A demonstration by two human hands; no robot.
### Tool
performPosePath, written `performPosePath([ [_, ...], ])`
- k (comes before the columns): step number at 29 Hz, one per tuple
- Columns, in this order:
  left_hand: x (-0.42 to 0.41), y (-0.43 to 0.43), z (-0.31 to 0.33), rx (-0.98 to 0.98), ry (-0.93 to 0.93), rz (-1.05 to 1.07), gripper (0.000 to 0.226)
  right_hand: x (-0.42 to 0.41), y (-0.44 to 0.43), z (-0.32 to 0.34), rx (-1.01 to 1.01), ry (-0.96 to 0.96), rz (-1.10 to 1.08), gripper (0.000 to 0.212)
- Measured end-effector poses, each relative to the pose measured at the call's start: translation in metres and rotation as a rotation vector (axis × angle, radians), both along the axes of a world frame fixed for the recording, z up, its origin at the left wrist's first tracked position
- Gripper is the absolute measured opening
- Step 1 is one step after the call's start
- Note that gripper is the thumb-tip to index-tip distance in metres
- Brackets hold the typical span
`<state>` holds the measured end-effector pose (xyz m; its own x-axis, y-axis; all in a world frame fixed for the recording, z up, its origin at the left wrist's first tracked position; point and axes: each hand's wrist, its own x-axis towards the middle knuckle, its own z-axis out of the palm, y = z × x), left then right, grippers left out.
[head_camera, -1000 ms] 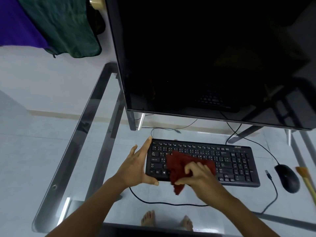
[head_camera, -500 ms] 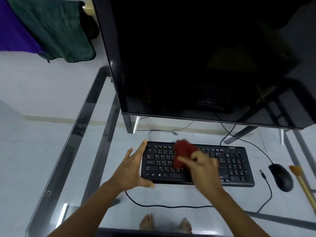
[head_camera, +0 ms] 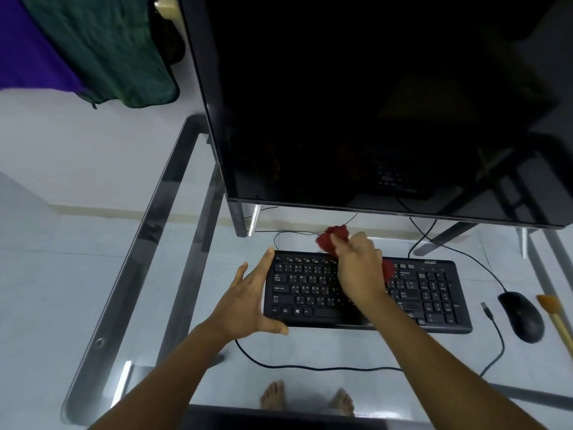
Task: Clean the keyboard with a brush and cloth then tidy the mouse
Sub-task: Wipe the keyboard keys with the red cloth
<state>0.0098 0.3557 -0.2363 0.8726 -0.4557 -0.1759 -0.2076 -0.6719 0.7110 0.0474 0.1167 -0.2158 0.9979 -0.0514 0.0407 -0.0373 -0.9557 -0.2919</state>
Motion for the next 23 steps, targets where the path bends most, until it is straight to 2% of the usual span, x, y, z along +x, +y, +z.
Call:
performPosePath([
  [2,0.0,0.0,-0.003,0.003,-0.007,0.005,0.143,-0.006,0.018,0.004,0.108,0.041,-0.107,0.022],
  [3,0.0,0.0,-0.004,0.006,-0.01,0.007,0.144,-0.016,0.042,0.012,0.252,0.066,-0.111,0.021],
  [4,0.0,0.0,-0.005,0.006,-0.012,0.005,0.144,-0.027,0.065,0.017,0.39,0.101,-0.084,0.025],
  [5,0.0,0.0,-0.004,0.004,-0.018,0.002,0.144,-0.035,0.081,0.022,0.416,0.09,0.008,0.03],
  [7,0.0,-0.001,-0.002,-0.002,-0.027,-0.003,0.143,-0.044,0.083,0.021,0.312,0.055,0.161,0.033],
  [8,-0.001,-0.001,0.001,-0.002,-0.019,0.0,0.143,-0.043,0.073,0.017,0.241,0.019,0.179,0.027],
  [9,-0.001,0.0,0.003,-0.002,-0.011,0.007,0.142,-0.04,0.058,0.014,0.256,0.025,0.115,0.013],
  [10,0.0,-0.001,0.004,0.004,-0.007,0.008,0.142,-0.039,0.037,0.005,0.299,0.028,0.018,0.012],
  [12,0.0,-0.002,0.004,0.018,-0.009,-0.003,0.141,-0.042,0.001,-0.01,0.157,-0.08,-0.152,0.038],
  [14,0.0,-0.002,0.0,0.025,-0.02,-0.01,0.142,-0.044,0.005,-0.013,0.113,-0.103,-0.308,0.042],
  [15,0.001,-0.002,-0.002,0.031,-0.019,-0.015,0.143,-0.044,0.021,-0.012,0.128,-0.101,-0.319,0.042],
  [17,0.0,-0.001,-0.004,0.037,-0.019,-0.013,0.145,-0.038,0.056,-0.006,0.189,-0.041,-0.203,0.035],
  [19,0.0,-0.001,-0.003,0.033,-0.028,-0.01,0.143,-0.032,0.068,-0.004,0.332,0.065,0.022,0.029],
  [21,-0.001,-0.002,-0.001,0.02,-0.024,-0.004,0.143,-0.023,0.049,-0.003,0.242,0.067,0.244,0.037],
  [22,-0.001,-0.002,0.0,0.017,-0.019,0.002,0.143,-0.018,0.031,-0.004,0.209,0.042,0.227,0.038],
  [23,-0.002,-0.002,0.002,0.018,-0.017,0.011,0.143,-0.013,0.014,-0.004,0.174,0.016,0.112,0.036],
])
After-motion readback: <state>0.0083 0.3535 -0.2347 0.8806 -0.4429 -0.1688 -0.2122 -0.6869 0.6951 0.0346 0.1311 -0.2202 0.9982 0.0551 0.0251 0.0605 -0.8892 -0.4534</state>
